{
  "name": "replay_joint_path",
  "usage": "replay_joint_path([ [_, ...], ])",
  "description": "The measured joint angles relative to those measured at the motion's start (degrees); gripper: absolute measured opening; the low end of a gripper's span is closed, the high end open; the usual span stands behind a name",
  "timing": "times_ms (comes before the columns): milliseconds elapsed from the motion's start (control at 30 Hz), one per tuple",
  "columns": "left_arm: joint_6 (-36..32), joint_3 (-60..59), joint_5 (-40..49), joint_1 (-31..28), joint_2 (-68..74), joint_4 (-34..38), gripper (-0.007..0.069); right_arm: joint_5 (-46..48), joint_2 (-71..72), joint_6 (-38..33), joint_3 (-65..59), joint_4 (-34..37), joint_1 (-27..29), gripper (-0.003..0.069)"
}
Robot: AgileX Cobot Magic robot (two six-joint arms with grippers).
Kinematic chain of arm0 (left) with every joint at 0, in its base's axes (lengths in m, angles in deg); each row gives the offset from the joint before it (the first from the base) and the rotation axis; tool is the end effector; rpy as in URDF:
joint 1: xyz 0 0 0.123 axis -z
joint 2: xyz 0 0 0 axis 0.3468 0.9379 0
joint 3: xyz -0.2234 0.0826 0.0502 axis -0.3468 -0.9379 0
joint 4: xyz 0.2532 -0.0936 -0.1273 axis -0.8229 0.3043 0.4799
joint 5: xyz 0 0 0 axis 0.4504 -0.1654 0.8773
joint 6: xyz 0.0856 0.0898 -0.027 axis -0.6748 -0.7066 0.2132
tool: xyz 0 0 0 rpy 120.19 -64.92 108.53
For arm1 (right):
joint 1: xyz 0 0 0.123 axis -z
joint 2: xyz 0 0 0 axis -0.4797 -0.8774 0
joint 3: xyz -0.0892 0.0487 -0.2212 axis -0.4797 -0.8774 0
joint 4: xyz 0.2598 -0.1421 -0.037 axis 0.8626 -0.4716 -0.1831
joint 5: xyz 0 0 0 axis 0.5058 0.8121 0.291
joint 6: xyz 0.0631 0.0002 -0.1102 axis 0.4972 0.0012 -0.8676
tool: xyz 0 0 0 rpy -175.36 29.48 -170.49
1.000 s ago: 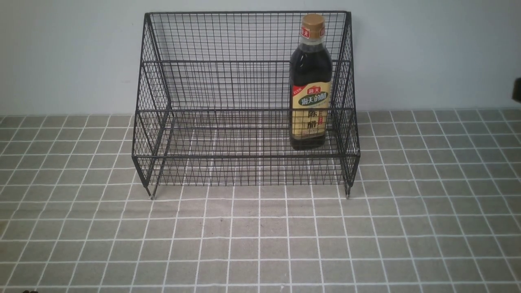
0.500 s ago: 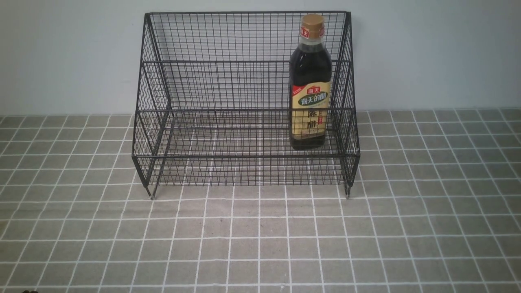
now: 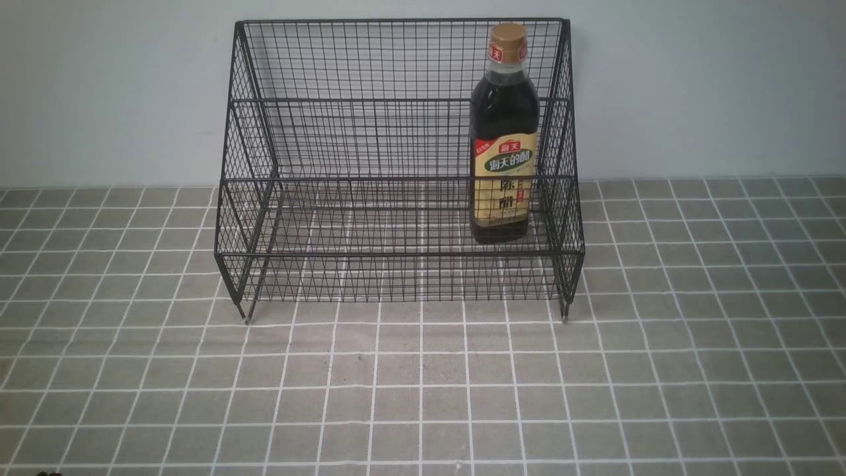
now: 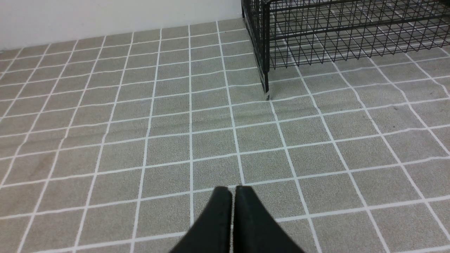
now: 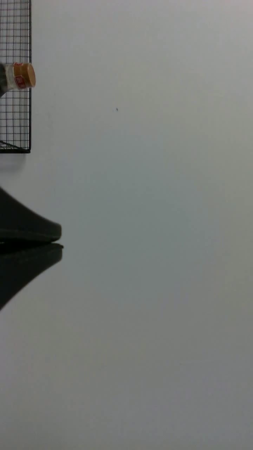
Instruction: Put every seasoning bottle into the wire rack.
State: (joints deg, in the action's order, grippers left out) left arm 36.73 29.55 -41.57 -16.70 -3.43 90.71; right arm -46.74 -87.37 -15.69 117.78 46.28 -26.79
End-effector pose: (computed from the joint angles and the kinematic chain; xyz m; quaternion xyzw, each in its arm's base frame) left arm 0.1754 -0.0116 0.1600 0.0580 0.8062 0.0023 0.5888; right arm 0.1698 0.0088 0.3683 -0.0169 0.5983 0.0465 0.7997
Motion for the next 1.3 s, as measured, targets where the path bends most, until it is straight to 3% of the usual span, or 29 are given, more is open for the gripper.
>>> replay_joint_path([
  [633,0.00,0.00,0.00,0.00,0.00,0.00,-0.0007,1.13,0.00,-4.60,-1.17,0.96,0.00,-0.0011],
  [900,0.00,0.00,0.00,0.00,0.00,0.00,-0.0007,0.24,0.92,-8.54,-11.76,0.75,-0.76,-0.0011],
  [1133,0.00,0.00,0.00,0.00,0.00,0.00,-0.0007,0.11,11.22,-9.52,-28.88,3.71,-0.76,-0.0011],
  [1300,0.00,0.00,0.00,0.00,0.00,0.00,-0.0007,0.65,13.44,-12.04,-29.37,4.42,-0.76,-0.0011],
])
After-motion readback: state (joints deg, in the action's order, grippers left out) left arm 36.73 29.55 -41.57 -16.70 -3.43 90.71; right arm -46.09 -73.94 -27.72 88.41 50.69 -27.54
